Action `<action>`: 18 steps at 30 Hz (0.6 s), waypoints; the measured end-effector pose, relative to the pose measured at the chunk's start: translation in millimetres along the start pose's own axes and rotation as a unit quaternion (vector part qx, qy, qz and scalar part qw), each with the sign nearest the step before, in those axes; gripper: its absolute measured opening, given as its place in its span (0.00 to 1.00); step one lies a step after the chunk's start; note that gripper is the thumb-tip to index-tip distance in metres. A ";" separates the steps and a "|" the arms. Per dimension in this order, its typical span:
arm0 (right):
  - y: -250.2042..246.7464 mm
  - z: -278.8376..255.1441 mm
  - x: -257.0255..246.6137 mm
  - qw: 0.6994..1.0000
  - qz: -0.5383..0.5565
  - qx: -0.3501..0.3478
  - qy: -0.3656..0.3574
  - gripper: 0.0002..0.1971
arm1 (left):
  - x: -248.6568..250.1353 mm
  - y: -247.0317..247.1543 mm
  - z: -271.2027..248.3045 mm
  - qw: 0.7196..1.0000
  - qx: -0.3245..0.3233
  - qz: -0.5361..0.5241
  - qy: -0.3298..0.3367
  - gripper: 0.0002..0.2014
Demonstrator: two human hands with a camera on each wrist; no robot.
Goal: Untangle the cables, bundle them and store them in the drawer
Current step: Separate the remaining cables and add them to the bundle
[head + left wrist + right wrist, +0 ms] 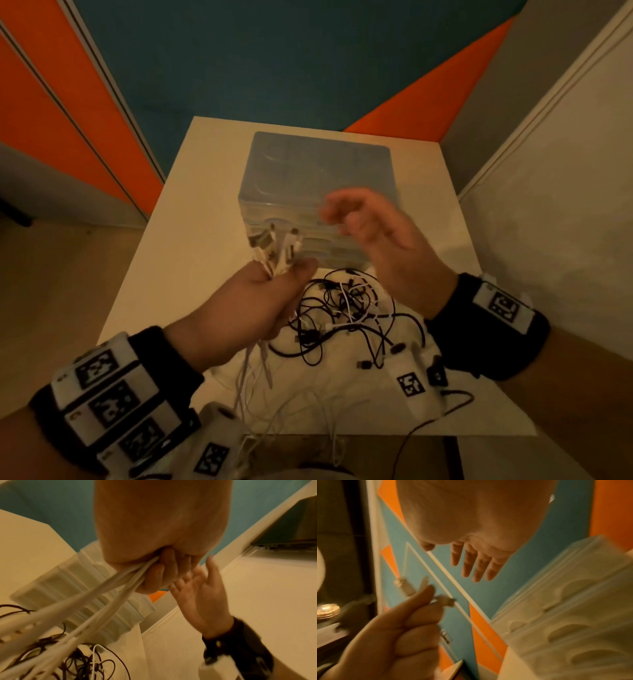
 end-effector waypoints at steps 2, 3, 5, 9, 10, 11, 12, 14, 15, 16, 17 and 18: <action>-25.4 -5.3 30.3 0.995 -0.075 0.057 0.037 0.08 | -0.2 -11.2 -0.7 0.999 0.006 -0.034 0.006 0.25; -31.5 -11.3 49.6 0.989 -0.117 0.058 0.069 0.08 | 0.2 -16.4 -1.8 0.999 0.010 -0.035 0.016 0.25; -36.1 -27.0 93.4 0.968 -0.206 0.018 0.144 0.10 | 1.8 -23.2 -4.7 0.999 0.013 -0.038 0.031 0.24; -27.1 -53.1 150.3 0.901 -0.380 -0.100 0.183 0.08 | 1.1 -24.3 -13.4 0.999 -0.012 -0.044 0.030 0.23; -21.5 -55.8 157.4 0.888 -0.406 -0.123 0.178 0.10 | 0.4 -23.2 -15.7 0.998 -0.017 -0.046 0.028 0.23; -12.8 -58.1 164.1 0.875 -0.427 -0.153 0.170 0.12 | 0.0 -22.0 -17.5 0.998 -0.020 -0.049 0.026 0.23; -1.2 -61.1 170.3 0.861 -0.443 -0.189 0.162 0.14 | -0.6 -20.8 -19.3 0.998 -0.021 -0.052 0.024 0.23; 22.6 -64.4 183.8 0.828 -0.470 -0.257 0.162 0.17 | -2.6 -17.6 -20.7 0.998 -0.025 -0.057 0.015 0.23; 32.7 -64.5 190.9 0.810 -0.487 -0.282 0.164 0.18 | -3.4 -15.7 -21.0 0.998 -0.028 -0.053 0.012 0.23; 41.4 -63.8 197.9 0.791 -0.506 -0.303 0.164 0.19 | -4.6 -14.2 -20.6 0.999 -0.027 -0.039 0.012 0.25; 48.0 -63.0 204.7 0.767 -0.529 -0.325 0.164 0.19 | -5.7 -12.8 -20.1 0.999 -0.024 -0.019 0.012 0.26; 53.2 -62.8 210.5 0.740 -0.554 -0.345 0.162 0.17 | -6.2 -11.3 -20.0 1.000 -0.020 -0.003 0.012 0.27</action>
Point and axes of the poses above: each hand's wrist, its own z-axis towards the middle knuckle, its own y-axis out of the palm, x = y × z, the point moved 8 cm from there along z, towards the middle knuckle, and after that the axes turned 10 degrees about x, right-handed, at the moved point
